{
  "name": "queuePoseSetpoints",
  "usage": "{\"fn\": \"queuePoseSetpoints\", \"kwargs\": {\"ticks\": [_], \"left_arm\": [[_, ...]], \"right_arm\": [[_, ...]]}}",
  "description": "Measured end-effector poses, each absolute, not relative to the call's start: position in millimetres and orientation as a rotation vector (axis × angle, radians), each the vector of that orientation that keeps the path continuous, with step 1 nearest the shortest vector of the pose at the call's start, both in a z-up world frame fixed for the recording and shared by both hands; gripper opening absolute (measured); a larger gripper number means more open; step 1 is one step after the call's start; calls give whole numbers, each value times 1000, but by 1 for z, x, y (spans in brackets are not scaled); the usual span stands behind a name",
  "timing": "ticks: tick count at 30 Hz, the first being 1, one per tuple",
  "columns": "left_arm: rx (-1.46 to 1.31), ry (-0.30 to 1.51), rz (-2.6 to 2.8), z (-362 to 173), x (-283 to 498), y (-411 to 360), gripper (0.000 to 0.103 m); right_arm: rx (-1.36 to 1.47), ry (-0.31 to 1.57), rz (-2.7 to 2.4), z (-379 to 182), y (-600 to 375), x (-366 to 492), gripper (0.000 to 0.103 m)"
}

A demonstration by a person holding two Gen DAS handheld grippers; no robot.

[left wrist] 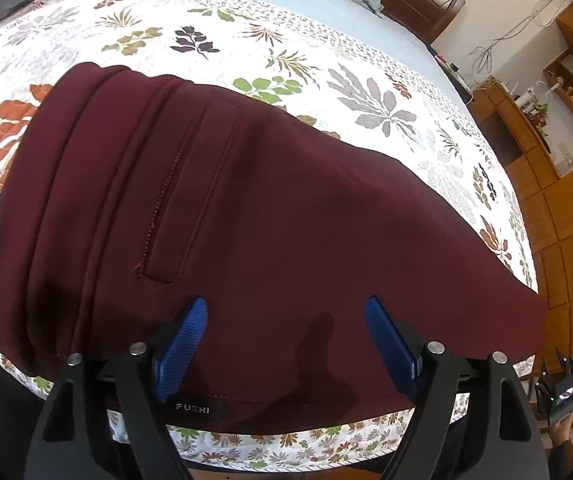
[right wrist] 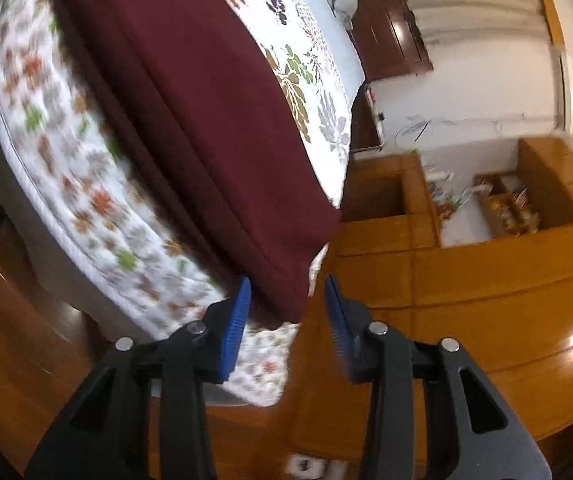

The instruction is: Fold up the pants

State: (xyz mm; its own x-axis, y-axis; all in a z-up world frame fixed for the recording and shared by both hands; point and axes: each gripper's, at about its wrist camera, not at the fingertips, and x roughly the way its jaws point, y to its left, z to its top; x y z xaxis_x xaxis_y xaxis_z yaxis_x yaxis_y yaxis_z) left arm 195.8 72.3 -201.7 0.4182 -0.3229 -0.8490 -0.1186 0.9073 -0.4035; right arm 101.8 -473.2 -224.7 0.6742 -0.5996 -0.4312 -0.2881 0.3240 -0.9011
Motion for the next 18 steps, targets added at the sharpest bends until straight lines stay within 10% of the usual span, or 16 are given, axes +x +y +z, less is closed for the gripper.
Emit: {"fn": "queuePoseSetpoints", "kwargs": {"ticks": [6, 8, 12, 14, 16, 18], "left_arm": [[-422, 1152, -107, -202, 197, 68, 82], [-408, 1155, -100, -202, 198, 66, 83], [-392, 1158, -92, -203, 199, 63, 85], [-383, 1160, -88, -204, 200, 61, 86], [-375, 1162, -87, -204, 200, 60, 86], [-379, 1160, -92, -204, 199, 61, 86]], "right_arm": [[-1426, 875, -168, -256, -481, 106, 37], [-1411, 912, -161, -262, -491, 110, 7], [-1401, 915, -164, -264, -497, 107, 4], [-1385, 892, -182, -260, -493, 103, 14], [-1274, 884, -220, -245, -491, 93, 59], [-1017, 907, -254, -221, -499, 93, 59]]}}
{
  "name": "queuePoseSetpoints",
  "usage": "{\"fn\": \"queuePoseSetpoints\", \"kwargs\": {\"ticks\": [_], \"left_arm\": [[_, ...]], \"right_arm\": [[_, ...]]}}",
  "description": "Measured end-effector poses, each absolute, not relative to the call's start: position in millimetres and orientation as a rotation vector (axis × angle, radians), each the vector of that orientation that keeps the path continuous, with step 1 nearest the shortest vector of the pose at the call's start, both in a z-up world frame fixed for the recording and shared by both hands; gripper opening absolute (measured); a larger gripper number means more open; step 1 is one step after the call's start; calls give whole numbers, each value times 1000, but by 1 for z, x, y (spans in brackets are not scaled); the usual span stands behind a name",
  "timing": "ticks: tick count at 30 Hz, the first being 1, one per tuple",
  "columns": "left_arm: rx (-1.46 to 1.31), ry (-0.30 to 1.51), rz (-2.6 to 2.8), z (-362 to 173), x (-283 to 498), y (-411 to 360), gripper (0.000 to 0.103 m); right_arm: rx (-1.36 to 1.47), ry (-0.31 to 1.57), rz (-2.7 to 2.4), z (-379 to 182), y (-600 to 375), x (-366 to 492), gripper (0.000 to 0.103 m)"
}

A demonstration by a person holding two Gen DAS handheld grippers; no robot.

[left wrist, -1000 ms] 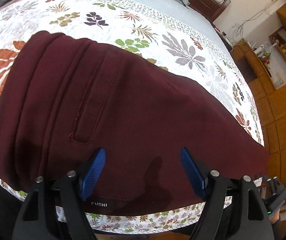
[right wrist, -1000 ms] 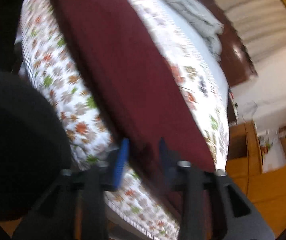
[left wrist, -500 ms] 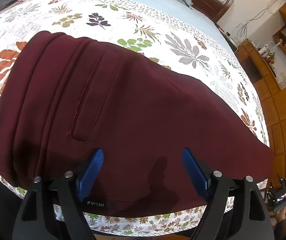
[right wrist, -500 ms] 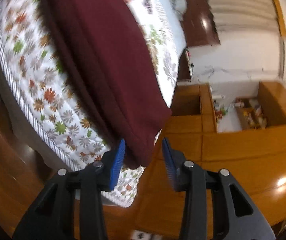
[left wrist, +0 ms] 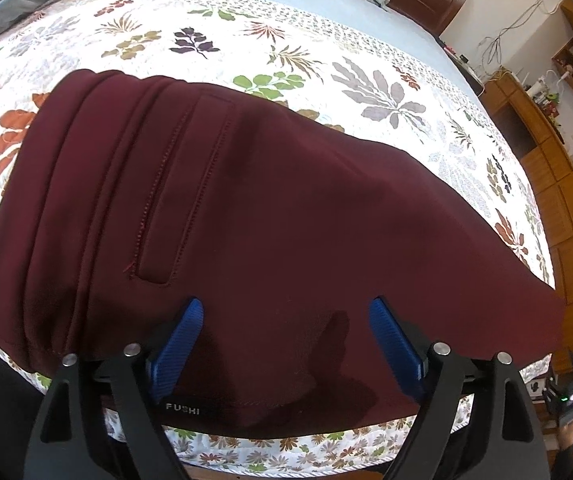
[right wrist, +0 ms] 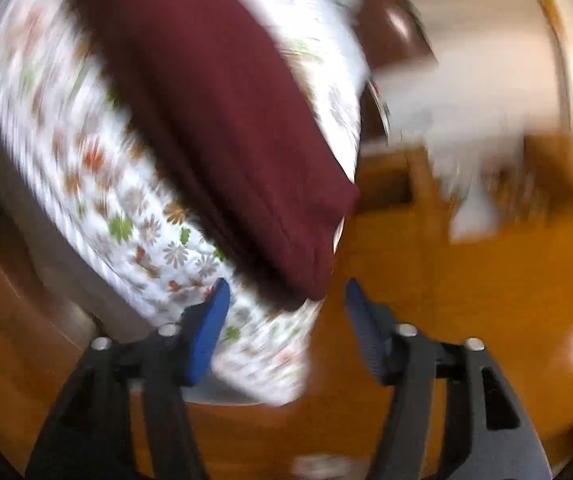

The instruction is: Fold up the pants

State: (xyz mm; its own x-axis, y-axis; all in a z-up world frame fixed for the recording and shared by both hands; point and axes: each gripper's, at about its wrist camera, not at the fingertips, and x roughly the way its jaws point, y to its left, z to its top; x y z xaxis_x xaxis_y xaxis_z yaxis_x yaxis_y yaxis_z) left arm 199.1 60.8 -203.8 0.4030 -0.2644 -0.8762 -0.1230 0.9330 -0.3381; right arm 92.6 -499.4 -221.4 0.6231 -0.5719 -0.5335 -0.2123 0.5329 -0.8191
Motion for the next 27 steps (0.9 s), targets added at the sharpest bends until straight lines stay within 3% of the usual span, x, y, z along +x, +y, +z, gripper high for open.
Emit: {"fn": "queuePoseSetpoints", "kwargs": {"ticks": [3, 6, 10, 13, 20, 22, 27], "left_arm": [[-372, 1160, -86, -204, 199, 60, 86], [-359, 1164, -85, -204, 200, 57, 87], [-361, 1167, -94, -203, 200, 58, 87], [-377, 1163, -94, -204, 200, 59, 87], [-353, 1153, -90, -206, 199, 55, 89], [-358, 1151, -93, -206, 199, 56, 89], [-360, 1153, -100, -206, 200, 57, 89]], "right_arm": [[-84, 904, -267, -180, -558, 82, 59], [737, 710, -186, -194, -622, 61, 61], [1284, 495, -113, -245, -657, 60, 61], [1430, 377, -73, -263, -667, 65, 61], [1499, 340, -45, -278, -687, 78, 63], [1501, 320, 14, -274, -682, 85, 55], [1514, 316, 30, -280, -684, 91, 51]]}}
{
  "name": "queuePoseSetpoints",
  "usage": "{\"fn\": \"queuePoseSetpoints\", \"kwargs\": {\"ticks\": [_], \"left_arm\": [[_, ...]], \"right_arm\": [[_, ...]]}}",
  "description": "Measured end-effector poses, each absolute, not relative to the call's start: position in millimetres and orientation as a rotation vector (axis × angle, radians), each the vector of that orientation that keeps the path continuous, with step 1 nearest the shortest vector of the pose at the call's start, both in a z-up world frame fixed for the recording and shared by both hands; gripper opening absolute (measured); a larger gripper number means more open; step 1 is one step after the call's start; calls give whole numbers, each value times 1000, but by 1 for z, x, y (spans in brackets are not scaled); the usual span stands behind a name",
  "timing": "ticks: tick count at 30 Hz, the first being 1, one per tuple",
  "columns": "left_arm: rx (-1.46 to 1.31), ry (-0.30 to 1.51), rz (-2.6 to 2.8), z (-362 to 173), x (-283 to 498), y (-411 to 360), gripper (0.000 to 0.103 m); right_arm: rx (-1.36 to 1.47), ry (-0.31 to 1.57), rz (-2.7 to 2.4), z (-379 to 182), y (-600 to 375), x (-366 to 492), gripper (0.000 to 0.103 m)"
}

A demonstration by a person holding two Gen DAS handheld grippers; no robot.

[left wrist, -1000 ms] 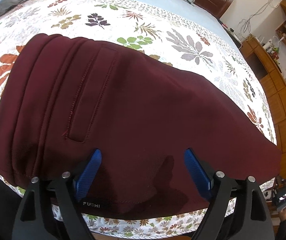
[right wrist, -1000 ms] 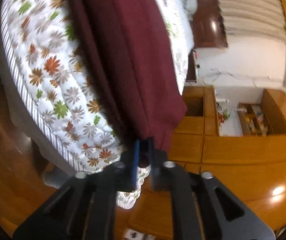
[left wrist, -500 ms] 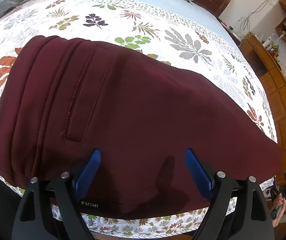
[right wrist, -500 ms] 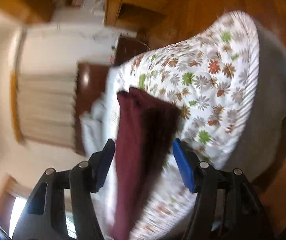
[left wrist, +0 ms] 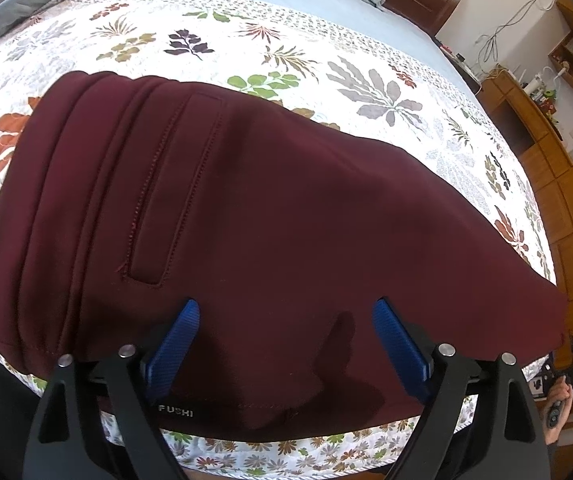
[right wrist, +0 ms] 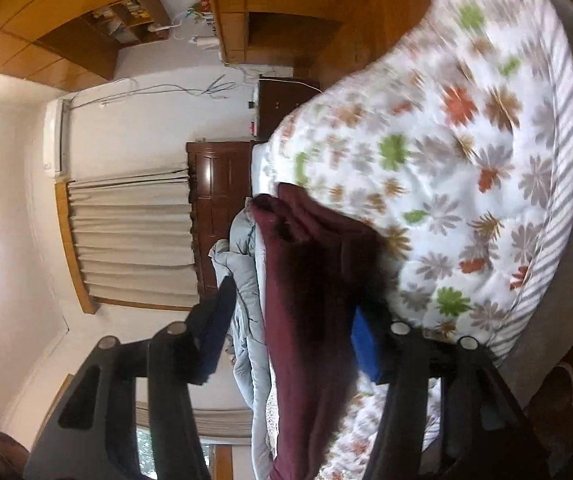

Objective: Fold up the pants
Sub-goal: 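Grasp the trouser leg cuff with the right gripper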

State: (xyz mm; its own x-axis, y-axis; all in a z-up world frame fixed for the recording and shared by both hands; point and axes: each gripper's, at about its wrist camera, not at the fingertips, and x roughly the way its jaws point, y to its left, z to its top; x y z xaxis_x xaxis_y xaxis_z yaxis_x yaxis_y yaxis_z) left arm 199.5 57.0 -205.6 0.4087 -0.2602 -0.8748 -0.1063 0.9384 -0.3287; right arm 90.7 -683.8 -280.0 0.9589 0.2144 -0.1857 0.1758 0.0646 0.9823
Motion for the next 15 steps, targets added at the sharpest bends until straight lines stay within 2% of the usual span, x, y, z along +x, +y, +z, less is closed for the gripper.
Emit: {"fn": "queuePoseSetpoints", "kwargs": {"ticks": [3, 4, 5, 7, 10, 15], "left_arm": [[-364, 1154, -99, -205, 200, 57, 89], [-363, 1154, -99, -206, 200, 57, 89], [-361, 1154, -98, -206, 200, 57, 89], [-362, 1155, -98, -205, 200, 57, 89], [-375, 1154, -104, -205, 200, 59, 89], [-388, 1150, -110, -204, 199, 61, 89]], "right_arm": [[1496, 309, 30, -275, -686, 92, 50], [1490, 311, 25, -275, -687, 93, 46], [1479, 323, 15, -273, -685, 92, 36], [1440, 359, -15, -269, -684, 98, 24], [1341, 402, -62, -248, -677, 101, 20], [1115, 461, -133, -193, -655, 116, 18]]}}
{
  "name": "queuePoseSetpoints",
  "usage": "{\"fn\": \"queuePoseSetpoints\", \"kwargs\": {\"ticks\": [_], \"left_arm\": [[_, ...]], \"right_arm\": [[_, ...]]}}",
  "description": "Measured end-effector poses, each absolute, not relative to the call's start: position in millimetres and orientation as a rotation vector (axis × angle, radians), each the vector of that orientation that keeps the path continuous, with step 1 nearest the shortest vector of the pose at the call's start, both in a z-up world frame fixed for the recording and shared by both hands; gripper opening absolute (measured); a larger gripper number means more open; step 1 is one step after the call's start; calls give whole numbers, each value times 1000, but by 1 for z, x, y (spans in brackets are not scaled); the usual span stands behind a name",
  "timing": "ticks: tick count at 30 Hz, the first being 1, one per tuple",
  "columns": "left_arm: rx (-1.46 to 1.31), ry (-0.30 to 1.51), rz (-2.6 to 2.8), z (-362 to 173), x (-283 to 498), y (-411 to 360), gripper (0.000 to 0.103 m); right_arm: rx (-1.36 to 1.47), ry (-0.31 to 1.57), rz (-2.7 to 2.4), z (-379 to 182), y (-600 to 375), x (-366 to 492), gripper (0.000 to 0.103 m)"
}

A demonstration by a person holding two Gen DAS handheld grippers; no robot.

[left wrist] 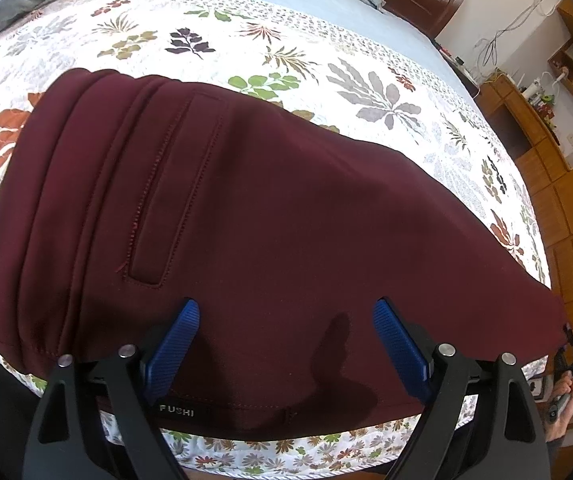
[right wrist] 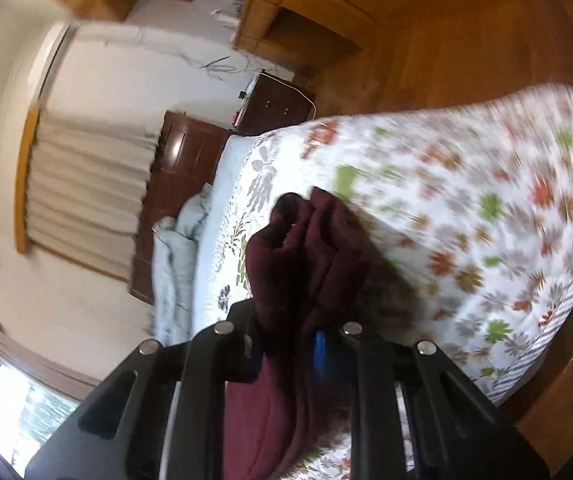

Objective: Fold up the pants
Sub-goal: 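Grasp the trouser leg cuff with the right gripper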

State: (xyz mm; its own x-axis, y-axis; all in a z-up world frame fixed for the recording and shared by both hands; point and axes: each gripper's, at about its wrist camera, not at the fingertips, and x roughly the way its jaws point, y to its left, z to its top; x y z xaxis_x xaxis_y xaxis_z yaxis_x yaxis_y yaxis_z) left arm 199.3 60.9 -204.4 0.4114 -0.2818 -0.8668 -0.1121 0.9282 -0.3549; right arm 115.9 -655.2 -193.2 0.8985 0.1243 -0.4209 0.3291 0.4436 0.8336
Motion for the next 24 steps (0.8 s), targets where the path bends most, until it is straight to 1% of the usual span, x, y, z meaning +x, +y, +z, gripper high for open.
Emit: {"fn": "queuePoseSetpoints", "kwargs": {"ticks": [6, 11, 15, 24], "left_arm": [[-418, 1138, -138, -201, 199, 63, 89], [-423, 1124, -159, -197, 196, 65, 89], [-427, 1106, -169, -194, 192, 69, 89], [-414, 1054, -192, -177, 185, 72, 89]], "right_arm": [[818, 490, -172, -127, -601, 136, 18], [611, 498, -175, -93, -554, 136, 18], [501, 502, -162, -73, -523, 146, 18], [352, 502, -130, -53, -474, 150, 18]]}}
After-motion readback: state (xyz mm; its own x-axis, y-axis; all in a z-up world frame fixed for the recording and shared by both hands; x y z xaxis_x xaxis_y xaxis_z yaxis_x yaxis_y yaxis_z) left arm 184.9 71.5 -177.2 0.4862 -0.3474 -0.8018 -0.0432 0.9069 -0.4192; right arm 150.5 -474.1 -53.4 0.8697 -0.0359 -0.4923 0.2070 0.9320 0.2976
